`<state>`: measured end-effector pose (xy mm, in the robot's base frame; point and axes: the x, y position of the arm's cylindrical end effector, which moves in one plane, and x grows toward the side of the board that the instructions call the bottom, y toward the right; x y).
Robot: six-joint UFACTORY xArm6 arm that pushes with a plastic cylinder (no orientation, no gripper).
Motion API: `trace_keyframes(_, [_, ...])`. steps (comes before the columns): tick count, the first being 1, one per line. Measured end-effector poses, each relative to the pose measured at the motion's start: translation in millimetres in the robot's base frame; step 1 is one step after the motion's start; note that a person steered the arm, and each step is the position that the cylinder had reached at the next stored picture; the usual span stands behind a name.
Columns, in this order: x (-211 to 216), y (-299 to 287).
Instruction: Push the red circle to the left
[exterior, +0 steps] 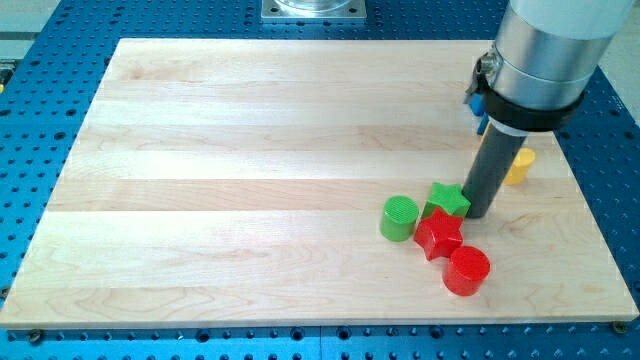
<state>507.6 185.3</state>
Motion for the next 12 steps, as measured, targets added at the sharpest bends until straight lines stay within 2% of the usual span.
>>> trace_keyframes(1, [81.2, 73.5])
trace_keyframes(2, [110.7, 10.8])
trace_keyframes(3, [98.8, -33.7])
trace_keyframes(4, [65.0, -47.4])
trace_keyframes(10, [80.2, -40.5])
trace_keyframes(12, [83.0, -13.3])
